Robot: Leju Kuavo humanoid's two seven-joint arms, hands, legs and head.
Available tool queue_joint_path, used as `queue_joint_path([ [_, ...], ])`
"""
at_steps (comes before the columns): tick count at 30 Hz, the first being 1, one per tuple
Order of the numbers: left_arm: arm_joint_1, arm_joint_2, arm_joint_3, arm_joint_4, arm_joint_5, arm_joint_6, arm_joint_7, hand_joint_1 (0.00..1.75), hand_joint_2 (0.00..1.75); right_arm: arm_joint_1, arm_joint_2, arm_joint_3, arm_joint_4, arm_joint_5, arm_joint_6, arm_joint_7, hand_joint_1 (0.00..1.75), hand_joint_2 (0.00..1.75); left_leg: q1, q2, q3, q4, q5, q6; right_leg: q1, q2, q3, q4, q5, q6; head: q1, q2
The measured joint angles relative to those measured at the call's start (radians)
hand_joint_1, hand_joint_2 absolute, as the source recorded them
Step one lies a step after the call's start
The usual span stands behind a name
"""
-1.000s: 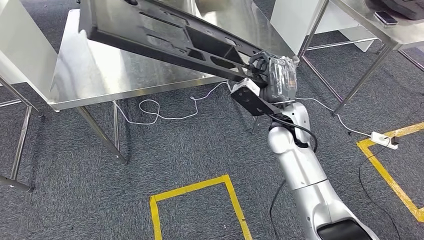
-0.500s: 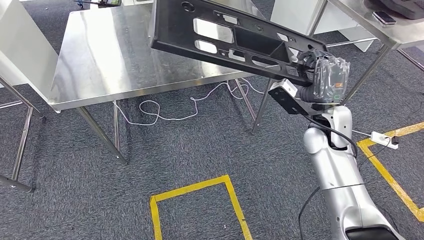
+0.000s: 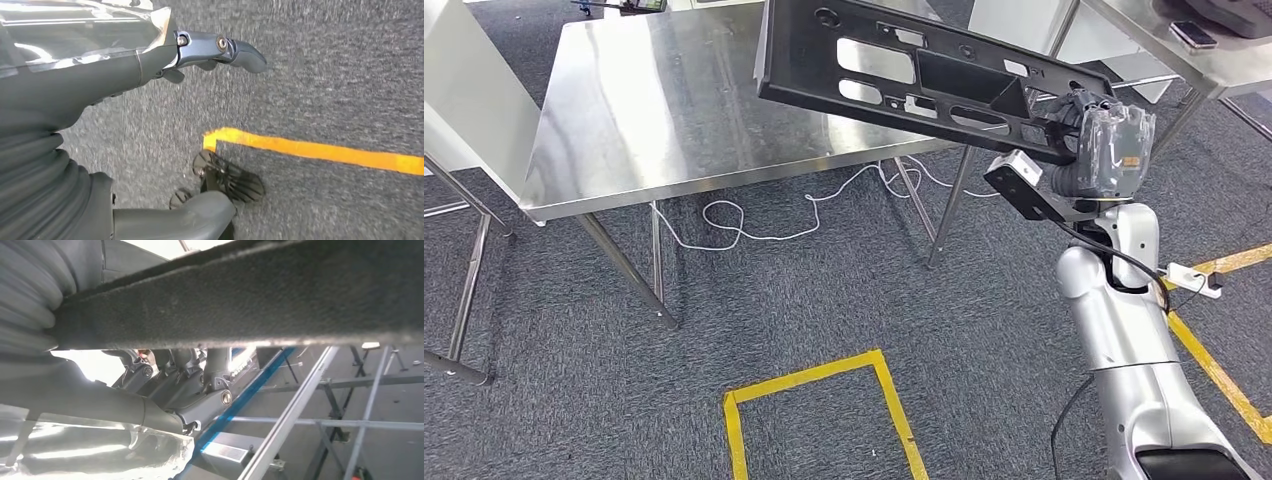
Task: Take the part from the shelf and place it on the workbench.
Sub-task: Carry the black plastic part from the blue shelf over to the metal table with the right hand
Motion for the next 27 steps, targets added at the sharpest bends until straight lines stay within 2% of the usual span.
queue_joint_path([
  [3,0.000,0.000,0.000,0.000,0.009,-0.020,0.002,0.00,1.75,0.000,0.000,0.007,0.000,0.005,0.010,-0.010,1.75,1.75,0.000,0.000,0.000,0.000,0.000,0.000,0.000,0.000,0.000,0.000,0.000,0.000,0.000,0.000],
  [11,0.002,0.000,0.018,0.000,0.037,-0.039,0.070,0.00,1.75,0.027,0.004,0.047,-0.023,-0.061,0.052,-0.034,1.75,1.75,0.000,0.000,-0.001,0.000,0.000,0.000,0.001,0.000,0.000,0.000,0.000,0.000,0.000,0.000],
  [20,0.003,0.000,0.018,0.000,0.039,-0.040,0.084,0.00,1.75,0.090,0.004,0.060,-0.095,-0.176,0.095,-0.048,1.75,1.75,0.000,0.000,-0.001,0.000,0.000,0.000,0.001,0.000,0.000,0.000,0.000,0.000,0.000,0.000],
  [27,0.004,0.001,0.018,0.000,0.039,-0.040,0.084,0.00,1.75,0.102,0.003,0.060,-0.118,-0.192,0.104,-0.052,1.75,1.75,-0.002,0.000,-0.001,0.002,-0.001,0.001,-0.002,0.000,0.000,-0.001,0.001,0.001,0.000,0.000],
])
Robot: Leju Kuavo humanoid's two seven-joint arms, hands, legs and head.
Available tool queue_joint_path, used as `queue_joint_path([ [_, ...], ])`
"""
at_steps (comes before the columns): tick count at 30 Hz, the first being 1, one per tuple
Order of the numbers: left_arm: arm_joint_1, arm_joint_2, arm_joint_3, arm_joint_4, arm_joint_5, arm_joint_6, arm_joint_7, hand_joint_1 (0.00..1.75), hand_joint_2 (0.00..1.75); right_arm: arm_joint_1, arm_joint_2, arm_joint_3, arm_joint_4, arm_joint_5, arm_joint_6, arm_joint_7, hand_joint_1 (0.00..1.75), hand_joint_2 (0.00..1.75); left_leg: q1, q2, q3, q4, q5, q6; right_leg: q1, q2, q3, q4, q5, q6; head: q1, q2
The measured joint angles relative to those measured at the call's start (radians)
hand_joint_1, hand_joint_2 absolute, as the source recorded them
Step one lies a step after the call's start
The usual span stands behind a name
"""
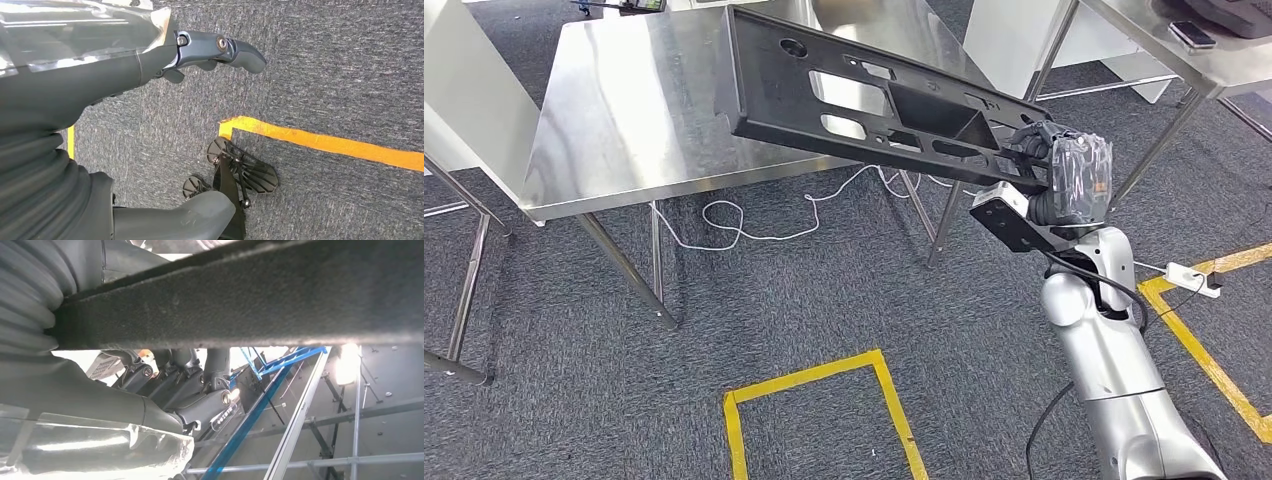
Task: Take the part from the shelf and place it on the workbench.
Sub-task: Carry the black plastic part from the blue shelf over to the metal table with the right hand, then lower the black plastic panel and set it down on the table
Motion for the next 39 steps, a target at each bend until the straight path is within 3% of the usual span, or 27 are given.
queue_joint_path([
  [5,0.001,0.002,0.000,0.000,-0.007,-0.001,0.000,0.00,1.75,0.012,-0.004,-0.001,-0.010,-0.007,0.000,-0.004,1.75,1.75,-0.004,-0.001,-0.002,0.003,-0.004,0.006,-0.005,0.000,0.000,0.000,0.000,0.006,0.000,0.000],
  [9,0.002,0.002,0.000,0.000,-0.010,-0.002,0.002,0.00,1.75,0.021,-0.013,-0.003,-0.024,-0.009,0.000,-0.010,1.75,1.75,0.001,-0.002,0.005,-0.010,-0.003,0.024,-0.006,0.003,-0.005,0.011,-0.010,0.019,0.000,0.000],
  [11,0.001,0.001,0.000,0.000,-0.010,-0.002,0.003,0.00,1.75,0.024,-0.023,-0.005,-0.030,-0.011,0.001,-0.013,1.75,1.75,0.008,-0.004,0.018,-0.022,0.001,0.033,-0.008,0.022,-0.048,0.100,-0.050,0.016,0.002,0.000],
  [13,0.001,0.001,0.000,0.000,-0.011,-0.001,0.003,0.00,1.75,0.030,-0.033,-0.005,-0.031,-0.014,0.002,-0.015,1.75,1.75,0.008,-0.008,0.022,-0.023,0.000,0.036,-0.010,0.037,-0.125,0.244,-0.105,0.012,0.003,0.000],
  [14,0.001,0.001,0.000,0.000,-0.011,-0.001,0.004,0.00,1.75,0.035,-0.037,-0.005,-0.031,-0.016,0.003,-0.015,1.75,1.75,0.008,-0.011,0.023,-0.023,-0.002,0.036,-0.011,0.040,-0.158,0.299,-0.121,0.014,0.003,0.000],
  [15,0.001,0.001,0.000,0.000,-0.011,-0.001,0.004,0.00,1.75,0.040,-0.041,-0.005,-0.032,-0.017,0.004,-0.015,1.75,1.75,0.008,-0.014,0.024,-0.022,-0.003,0.035,-0.011,0.041,-0.171,0.314,-0.119,0.020,0.003,0.000],
  [16,0.001,0.001,0.000,0.000,-0.012,-0.001,0.006,0.00,1.75,0.043,-0.044,-0.005,-0.032,-0.017,0.005,-0.015,1.75,1.75,0.009,-0.018,0.026,-0.021,-0.005,0.032,-0.013,0.042,-0.164,0.291,-0.102,0.029,0.003,0.000],
  [18,0.001,0.001,0.000,0.000,-0.014,-0.002,0.008,0.00,1.75,0.045,-0.050,-0.006,-0.033,-0.018,0.006,-0.016,1.75,1.75,0.011,-0.026,0.030,-0.016,-0.011,0.022,-0.020,0.042,-0.103,0.152,-0.039,0.047,0.004,0.000],
  [19,0.001,0.002,0.000,0.000,-0.015,-0.002,0.009,0.00,1.75,0.045,-0.053,-0.005,-0.034,-0.019,0.006,-0.016,1.75,1.75,0.010,-0.029,0.031,-0.012,-0.017,0.015,-0.021,0.042,-0.068,0.084,-0.010,0.050,0.005,0.000],
  [21,0.001,0.003,0.000,0.000,-0.015,-0.002,0.010,0.00,1.75,0.045,-0.056,-0.005,-0.036,-0.021,0.007,-0.017,1.75,1.75,0.007,-0.033,0.030,-0.005,-0.025,0.002,-0.019,0.044,-0.033,0.019,0.014,0.035,0.004,0.000],
  [23,0.003,0.004,0.000,0.000,-0.015,-0.002,0.011,0.00,1.75,0.046,-0.057,-0.005,-0.037,-0.022,0.009,-0.017,1.75,1.75,0.008,-0.033,0.030,-0.002,-0.030,-0.006,-0.017,0.044,-0.032,0.021,0.014,0.009,0.002,0.000],
  [25,0.003,0.005,0.000,0.000,-0.015,-0.002,0.012,0.00,1.75,0.046,-0.057,-0.005,-0.039,-0.022,0.009,-0.017,1.75,1.75,0.013,-0.023,0.021,0.024,-0.049,-0.016,-0.018,0.043,-0.027,0.021,0.011,-0.008,0.000,0.000],
  [26,0.003,0.005,0.000,0.000,-0.015,-0.003,0.012,0.00,1.75,0.046,-0.057,-0.005,-0.040,-0.022,0.009,-0.017,1.75,1.75,0.015,-0.015,0.004,0.063,-0.070,-0.022,-0.019,0.042,-0.023,0.020,0.009,-0.015,-0.001,0.000],
  [28,0.003,0.005,0.000,0.000,-0.015,-0.003,0.013,0.00,1.75,0.047,-0.057,-0.005,-0.041,-0.022,0.010,-0.017,1.75,1.75,0.017,-0.003,-0.064,0.197,-0.129,-0.029,-0.015,0.041,-0.017,0.020,0.003,-0.026,-0.003,0.000],
  [30,0.003,0.005,0.000,0.000,-0.015,-0.003,0.014,0.00,1.75,0.049,-0.057,-0.004,-0.041,-0.022,0.010,-0.017,1.75,1.75,0.017,0.000,-0.130,0.301,-0.153,-0.029,-0.009,0.041,-0.011,0.020,-0.003,-0.034,-0.003,0.000],
  [31,0.004,0.006,0.000,0.000,-0.015,-0.003,0.014,0.00,1.75,0.050,-0.057,-0.004,-0.041,-0.022,0.010,-0.017,1.75,1.75,0.017,0.000,-0.136,0.297,-0.134,-0.026,-0.007,0.041,-0.007,0.020,-0.006,-0.036,-0.003,0.000],
  [32,0.004,0.006,0.000,0.000,-0.015,-0.003,0.015,0.00,1.75,0.051,-0.057,-0.004,-0.041,-0.022,0.010,-0.017,1.75,1.75,0.016,0.000,-0.123,0.253,-0.098,-0.020,-0.003,0.041,-0.001,0.020,-0.010,-0.038,-0.003,0.000],
  [34,0.003,0.008,0.000,0.000,-0.015,-0.003,0.016,0.00,1.75,0.051,-0.057,-0.004,-0.042,-0.023,0.011,-0.017,1.75,1.75,0.009,0.005,-0.060,0.110,-0.020,0.001,0.003,0.041,0.012,0.020,-0.021,-0.038,-0.002,0.000],
  [35,0.003,0.009,0.000,0.000,-0.015,-0.003,0.016,0.00,1.75,0.051,-0.057,-0.004,-0.043,-0.024,0.011,-0.017,1.75,1.75,0.005,0.008,-0.035,0.056,-0.001,0.011,0.006,0.041,0.016,0.019,-0.026,-0.036,-0.001,0.000],
  [37,0.002,0.011,0.000,0.000,-0.015,-0.003,0.017,0.00,1.75,0.053,-0.058,-0.005,-0.046,-0.026,0.011,-0.017,1.75,1.75,-0.004,0.012,-0.015,0.016,-0.002,0.022,0.008,0.040,0.018,0.018,-0.033,-0.027,0.000,0.000],
  [39,0.002,0.011,0.000,0.000,-0.015,-0.003,0.018,0.00,1.75,0.057,-0.060,-0.005,-0.051,-0.028,0.010,-0.016,1.75,1.75,-0.004,0.010,-0.006,0.003,-0.004,0.026,0.007,0.037,0.019,0.017,-0.039,-0.018,-0.001,0.000],
])
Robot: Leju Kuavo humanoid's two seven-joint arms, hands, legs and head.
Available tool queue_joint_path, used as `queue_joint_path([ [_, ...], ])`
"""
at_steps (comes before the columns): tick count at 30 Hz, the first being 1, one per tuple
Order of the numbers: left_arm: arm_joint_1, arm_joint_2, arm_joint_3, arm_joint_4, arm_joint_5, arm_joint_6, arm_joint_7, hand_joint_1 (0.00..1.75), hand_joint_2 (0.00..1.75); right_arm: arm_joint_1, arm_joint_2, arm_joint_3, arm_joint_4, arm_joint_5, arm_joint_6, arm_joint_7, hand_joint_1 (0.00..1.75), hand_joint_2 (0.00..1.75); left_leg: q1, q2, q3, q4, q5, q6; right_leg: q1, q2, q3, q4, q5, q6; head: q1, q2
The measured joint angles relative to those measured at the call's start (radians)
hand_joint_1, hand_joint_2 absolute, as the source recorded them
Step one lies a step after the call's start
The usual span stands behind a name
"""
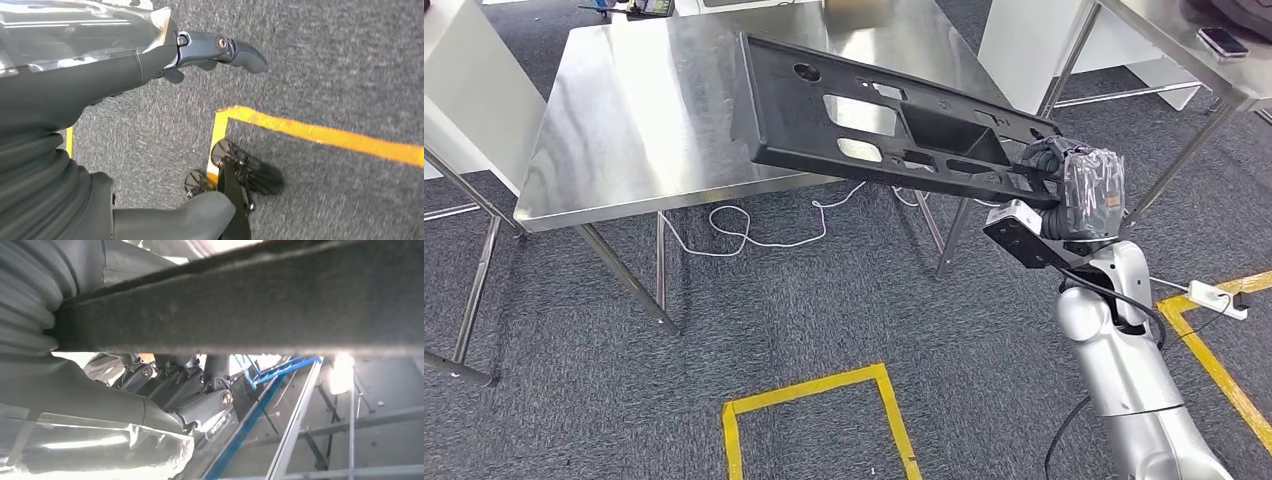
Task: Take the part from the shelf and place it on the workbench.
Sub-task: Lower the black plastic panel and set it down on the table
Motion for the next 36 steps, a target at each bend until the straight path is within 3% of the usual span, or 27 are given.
queue_joint_path([
  [2,0.000,0.000,0.000,0.000,0.000,0.000,0.000,0.00,1.75,0.003,-0.004,-0.001,-0.006,-0.001,-0.001,0.000,1.75,1.75,0.006,-0.003,0.020,-0.020,0.001,0.005,0.001,0.001,-0.018,0.044,-0.021,0.003,0.001,0.000],
  [5,-0.001,0.000,0.000,0.000,-0.001,0.000,0.001,0.00,1.75,0.012,-0.012,-0.002,-0.008,-0.005,-0.001,0.000,1.75,1.75,0.010,-0.009,0.042,-0.028,-0.010,0.009,-0.005,0.005,-0.126,0.230,-0.077,0.004,0.004,0.000],
  [6,-0.001,0.000,0.000,0.000,-0.001,0.000,0.001,0.00,1.75,0.016,-0.013,-0.002,-0.008,-0.006,-0.001,0.000,1.75,1.75,0.010,-0.012,0.047,-0.027,-0.016,0.008,-0.008,0.006,-0.158,0.273,-0.082,0.010,0.004,0.000],
  [7,0.000,-0.001,0.000,0.000,-0.001,0.000,0.001,0.00,1.75,0.020,-0.014,-0.002,-0.008,-0.006,-0.001,0.001,1.75,1.75,0.011,-0.015,0.053,-0.025,-0.023,0.006,-0.012,0.006,-0.174,0.278,-0.069,0.020,0.004,0.000],
  [8,0.000,-0.001,0.000,0.000,-0.001,0.000,0.002,0.00,1.75,0.023,-0.015,-0.002,-0.009,-0.006,-0.001,0.001,1.75,1.75,0.012,-0.017,0.060,-0.023,-0.030,0.002,-0.016,0.006,-0.169,0.243,-0.039,0.033,0.004,0.000],
  [9,0.000,-0.002,0.000,0.000,-0.001,0.000,0.002,0.00,1.75,0.024,-0.016,-0.002,-0.009,-0.006,-0.001,0.001,1.75,1.75,0.014,-0.020,0.068,-0.018,-0.040,-0.003,-0.023,0.005,-0.146,0.175,0.002,0.047,0.004,0.000],
  [11,0.000,-0.001,0.000,0.000,-0.001,0.000,0.002,0.00,1.75,0.024,-0.017,-0.002,-0.009,-0.007,-0.001,0.001,1.75,1.75,0.014,-0.023,0.076,-0.006,-0.060,-0.017,-0.028,0.006,-0.099,0.056,0.061,0.059,0.005,0.000],
  [12,0.000,0.000,0.000,0.000,-0.001,0.000,0.002,0.00,1.75,0.024,-0.018,-0.002,-0.010,-0.008,-0.001,0.001,1.75,1.75,0.013,-0.024,0.075,-0.001,-0.068,-0.024,-0.029,0.007,-0.087,0.028,0.072,0.054,0.005,0.000],
  [15,0.000,0.000,0.000,0.000,-0.002,0.000,0.003,0.00,1.75,0.026,-0.020,-0.004,-0.014,-0.010,-0.002,0.002,1.75,1.75,0.013,-0.024,0.074,0.002,-0.080,-0.035,-0.026,0.009,-0.081,0.023,0.064,0.023,0.000,0.000],
  [17,0.000,0.000,0.000,0.000,-0.002,-0.001,0.003,0.00,1.75,0.027,-0.023,-0.006,-0.020,-0.012,-0.002,0.002,1.75,1.75,0.017,-0.019,0.063,0.038,-0.101,-0.045,-0.030,0.009,-0.072,0.021,0.057,0.007,-0.005,0.000],
  [18,0.000,0.000,0.000,0.000,-0.002,-0.001,0.003,0.00,1.75,0.026,-0.024,-0.006,-0.024,-0.013,-0.002,0.002,1.75,1.75,0.019,-0.016,0.040,0.084,-0.121,-0.050,-0.031,0.009,-0.065,0.020,0.052,0.000,-0.006,0.000],
  [20,0.000,0.000,0.000,0.000,-0.003,-0.002,0.003,0.00,1.75,0.029,-0.025,-0.006,-0.028,-0.015,-0.002,0.002,1.75,1.75,0.021,-0.011,-0.041,0.222,-0.166,-0.057,-0.027,0.008,-0.054,0.020,0.042,-0.012,-0.010,0.000],
  [21,0.001,0.000,0.000,0.000,-0.003,-0.002,0.003,0.00,1.75,0.032,-0.025,-0.006,-0.029,-0.016,-0.002,0.002,1.75,1.75,0.022,-0.010,-0.080,0.276,-0.174,-0.058,-0.025,0.008,-0.048,0.020,0.037,-0.016,-0.010,0.000],
  [22,0.001,-0.001,0.000,0.000,-0.003,-0.002,0.003,0.00,1.75,0.037,-0.025,-0.006,-0.030,-0.017,-0.002,0.002,1.75,1.75,0.022,-0.010,-0.105,0.299,-0.164,-0.057,-0.022,0.009,-0.041,0.020,0.031,-0.018,-0.010,0.000],
  [23,0.002,-0.001,0.000,0.000,-0.003,-0.002,0.003,0.00,1.75,0.041,-0.026,-0.006,-0.033,-0.019,-0.002,0.002,1.75,1.75,0.021,-0.010,-0.111,0.282,-0.134,-0.053,-0.020,0.009,-0.032,0.020,0.025,-0.018,-0.010,0.000],
  [25,0.002,0.000,0.000,0.000,-0.003,-0.002,0.003,0.00,1.75,0.045,-0.028,-0.006,-0.040,-0.023,-0.001,0.002,1.75,1.75,0.017,-0.009,-0.075,0.160,-0.041,-0.037,-0.017,0.010,-0.014,0.019,0.011,-0.017,-0.010,0.000],
  [27,0.001,0.001,0.000,0.000,-0.003,-0.002,0.003,0.00,1.75,0.045,-0.031,-0.007,-0.046,-0.029,0.001,0.003,1.75,1.75,0.010,-0.006,-0.031,0.055,0.005,-0.020,-0.011,0.011,-0.003,0.018,0.000,-0.010,-0.009,0.000],
  [29,0.000,0.002,0.000,0.000,-0.003,-0.002,0.003,0.00,1.75,0.046,-0.033,-0.011,-0.052,-0.034,0.004,0.006,1.75,1.75,0.003,-0.004,-0.017,0.027,-0.002,-0.011,-0.008,0.011,0.001,0.014,-0.008,0.000,-0.008,0.000],
  [32,0.000,0.002,0.000,0.000,-0.007,-0.002,0.002,0.00,1.75,0.050,-0.039,-0.019,-0.065,-0.036,0.008,0.008,1.75,1.75,0.007,-0.006,0.008,-0.002,-0.004,-0.002,-0.006,0.008,-0.005,0.031,-0.022,0.011,-0.008,0.000],
  [34,0.000,0.002,0.000,0.000,-0.010,-0.003,0.002,0.00,1.75,0.053,-0.044,-0.023,-0.070,-0.038,0.008,0.009,1.75,1.75,0.010,-0.007,0.028,-0.016,-0.008,0.005,-0.008,0.008,-0.057,0.127,-0.054,0.008,-0.007,0.000],
  [36,-0.001,0.001,0.000,0.000,-0.012,-0.003,0.002,0.00,1.75,0.060,-0.048,-0.026,-0.072,-0.040,0.008,0.010,1.75,1.75,0.011,-0.009,0.041,-0.017,-0.020,0.008,-0.010,0.009,-0.142,0.258,-0.088,0.009,-0.007,0.000],
])
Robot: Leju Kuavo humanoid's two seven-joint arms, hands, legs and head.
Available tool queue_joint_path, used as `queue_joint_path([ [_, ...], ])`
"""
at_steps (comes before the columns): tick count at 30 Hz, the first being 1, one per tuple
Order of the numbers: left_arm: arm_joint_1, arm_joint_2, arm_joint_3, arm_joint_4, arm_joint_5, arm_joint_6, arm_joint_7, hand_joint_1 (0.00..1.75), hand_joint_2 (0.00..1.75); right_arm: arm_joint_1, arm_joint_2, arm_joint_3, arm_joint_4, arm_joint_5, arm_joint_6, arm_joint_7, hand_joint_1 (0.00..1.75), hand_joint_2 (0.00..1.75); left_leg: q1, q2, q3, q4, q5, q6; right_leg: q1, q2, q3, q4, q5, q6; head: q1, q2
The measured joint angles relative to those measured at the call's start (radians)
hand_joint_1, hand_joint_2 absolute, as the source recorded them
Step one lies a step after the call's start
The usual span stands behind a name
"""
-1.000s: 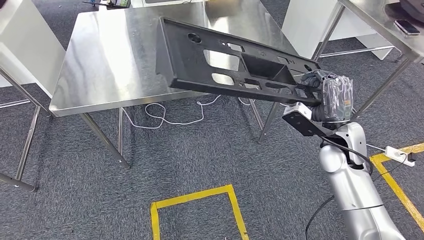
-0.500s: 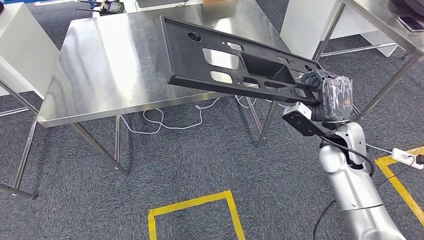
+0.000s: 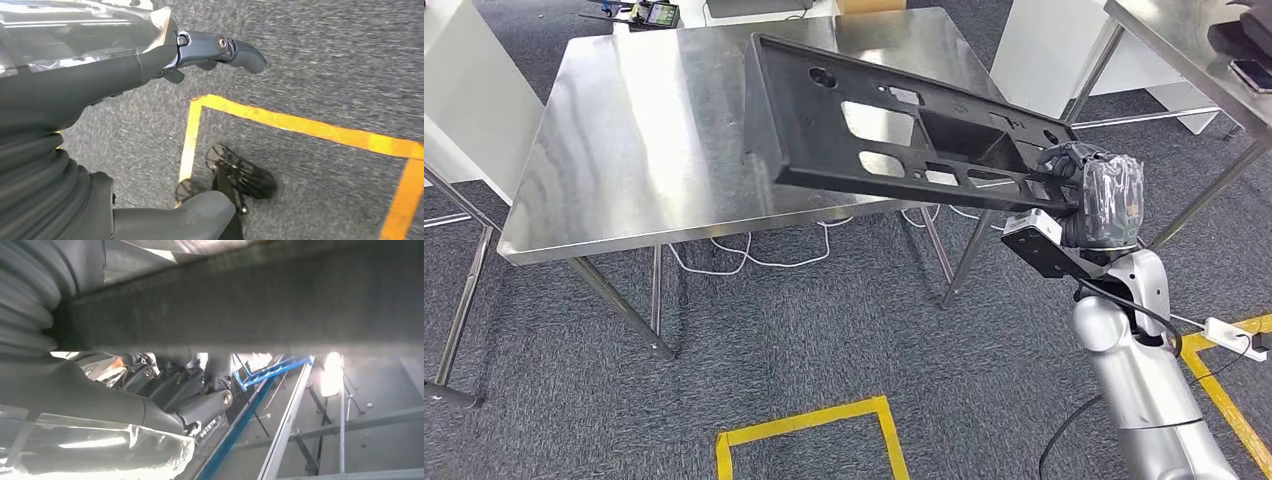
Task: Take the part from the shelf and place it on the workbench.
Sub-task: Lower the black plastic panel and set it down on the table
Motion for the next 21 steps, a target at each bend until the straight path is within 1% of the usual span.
queue_joint_path([
  [1,0.000,0.000,0.000,0.000,0.000,0.000,0.000,0.00,1.75,0.005,-0.001,-0.001,0.000,0.000,0.000,0.001,1.75,1.75,0.000,-0.001,0.007,0.000,-0.007,-0.001,-0.001,0.000,-0.030,0.033,0.001,0.006,0.000,0.000],
  [2,0.001,0.000,0.000,0.000,0.000,0.000,0.000,0.00,1.75,0.010,-0.001,-0.002,-0.001,0.000,0.000,0.002,1.75,1.75,0.000,-0.003,0.016,0.001,-0.014,-0.003,-0.003,0.000,-0.039,0.026,0.020,0.016,0.000,0.000],
  [3,0.001,-0.001,0.000,0.000,-0.001,0.000,0.001,0.00,1.75,0.013,-0.002,-0.003,-0.002,0.000,0.000,0.003,1.75,1.75,0.001,-0.004,0.025,0.002,-0.022,-0.007,-0.007,0.000,-0.029,-0.019,0.055,0.028,0.000,0.000],
  [4,0.001,-0.001,0.000,0.000,-0.001,0.000,0.001,0.00,1.75,0.015,-0.003,-0.004,-0.004,0.000,0.000,0.004,1.75,1.75,0.001,-0.006,0.034,0.003,-0.031,-0.012,-0.011,-0.001,-0.004,-0.093,0.098,0.040,0.000,0.000],
  [5,0.001,-0.002,0.000,0.000,-0.001,0.000,0.002,0.00,1.75,0.016,-0.004,-0.005,-0.006,0.000,0.001,0.004,1.75,1.75,-0.001,-0.007,0.042,0.008,-0.043,-0.018,-0.013,-0.001,0.023,-0.161,0.133,0.045,0.001,0.000],
  [6,0.000,-0.002,0.000,0.000,-0.001,0.000,0.002,0.00,1.75,0.017,-0.006,-0.006,-0.009,0.000,0.001,0.005,1.75,1.75,-0.003,-0.008,0.047,0.011,-0.052,-0.024,-0.014,-0.001,0.045,-0.211,0.156,0.043,0.001,0.000],
  [7,0.000,-0.002,0.000,0.000,-0.002,0.000,0.002,0.00,1.75,0.019,-0.006,-0.006,-0.012,0.000,0.001,0.006,1.75,1.75,-0.005,-0.009,0.049,0.014,-0.059,-0.029,-0.014,-0.001,0.057,-0.238,0.166,0.036,0.001,0.000],
  [8,0.000,-0.002,0.000,0.000,-0.002,0.000,0.003,0.00,1.75,0.020,-0.007,-0.007,-0.015,0.000,0.002,0.008,1.75,1.75,-0.005,-0.009,0.051,0.015,-0.064,-0.033,-0.011,0.000,0.060,-0.240,0.163,0.026,0.001,0.000],
  [10,-0.001,-0.002,0.000,0.000,-0.002,0.000,0.004,0.00,1.75,0.023,-0.008,-0.008,-0.021,0.001,0.002,0.009,1.75,1.75,-0.001,-0.008,0.052,0.018,-0.072,-0.042,-0.014,0.001,0.064,-0.243,0.157,0.010,0.000,0.000],
  [11,-0.001,-0.002,0.000,0.000,-0.002,0.000,0.004,0.00,1.75,0.024,-0.008,-0.009,-0.024,0.002,0.002,0.010,1.75,1.75,0.001,-0.006,0.046,0.033,-0.082,-0.048,-0.016,0.002,0.068,-0.244,0.153,0.002,-0.001,0.000],
  [12,-0.002,-0.002,0.000,0.000,-0.002,0.000,0.005,0.00,1.75,0.024,-0.008,-0.009,-0.027,0.002,0.002,0.010,1.75,1.75,0.004,-0.004,0.028,0.072,-0.100,-0.055,-0.018,0.001,0.074,-0.246,0.149,-0.007,-0.002,0.000],
  [13,-0.001,-0.003,0.000,0.000,-0.002,0.000,0.005,0.00,1.75,0.025,-0.008,-0.010,-0.029,0.003,0.002,0.010,1.75,1.75,0.006,-0.003,-0.003,0.131,-0.125,-0.061,-0.018,0.001,0.080,-0.246,0.144,-0.015,-0.002,0.000],
  [14,-0.001,-0.003,0.000,0.000,-0.002,0.000,0.005,0.00,1.75,0.026,-0.007,-0.010,-0.030,0.003,0.002,0.010,1.75,1.75,0.008,-0.001,-0.046,0.204,-0.151,-0.065,-0.017,0.000,0.085,-0.246,0.139,-0.022,-0.003,0.000],
  [15,-0.001,-0.003,0.000,0.000,-0.002,0.000,0.005,0.00,1.75,0.028,-0.007,-0.010,-0.031,0.003,0.002,0.010,1.75,1.75,0.009,-0.001,-0.090,0.273,-0.170,-0.068,-0.016,0.000,0.091,-0.246,0.134,-0.025,-0.003,0.000],
  [16,0.000,-0.003,0.000,0.000,-0.002,0.000,0.005,0.00,1.75,0.030,-0.006,-0.010,-0.031,0.003,0.002,0.010,1.75,1.75,0.010,-0.001,-0.124,0.314,-0.171,-0.068,-0.015,0.000,0.097,-0.246,0.128,-0.026,-0.003,0.000],
  [17,0.001,-0.003,0.000,0.000,-0.002,0.000,0.005,0.00,1.75,0.032,-0.006,-0.010,-0.031,0.003,0.002,0.010,1.75,1.75,0.011,-0.001,-0.141,0.319,-0.150,-0.067,-0.014,0.001,0.106,-0.246,0.121,-0.026,-0.003,0.000],
  [18,0.001,-0.003,0.000,0.000,-0.002,0.000,0.005,0.00,1.75,0.034,-0.006,-0.010,-0.031,0.003,0.002,0.010,1.75,1.75,0.010,-0.001,-0.139,0.285,-0.109,-0.063,-0.013,0.002,0.117,-0.246,0.114,-0.025,-0.003,0.000],
  [19,0.001,-0.003,0.000,0.000,-0.002,0.000,0.005,0.00,1.75,0.035,-0.006,-0.010,-0.031,0.003,0.002,0.010,1.75,1.75,0.009,-0.001,-0.119,0.218,-0.056,-0.056,-0.012,0.002,0.128,-0.247,0.106,-0.023,-0.003,0.000],
  [20,0.001,-0.002,0.000,0.000,-0.002,0.000,0.005,0.00,1.75,0.035,-0.006,-0.010,-0.032,0.003,0.002,0.010,1.75,1.75,0.006,-0.001,-0.094,0.149,-0.013,-0.047,-0.010,0.003,0.136,-0.247,0.098,-0.020,-0.002,0.000],
  [21,0.000,-0.001,0.000,0.000,-0.002,0.000,0.005,0.00,1.75,0.035,-0.006,-0.010,-0.033,0.003,0.002,0.010,1.75,1.75,0.003,0.000,-0.071,0.088,0.013,-0.039,-0.008,0.004,0.143,-0.248,0.091,-0.017,-0.002,0.000],
])
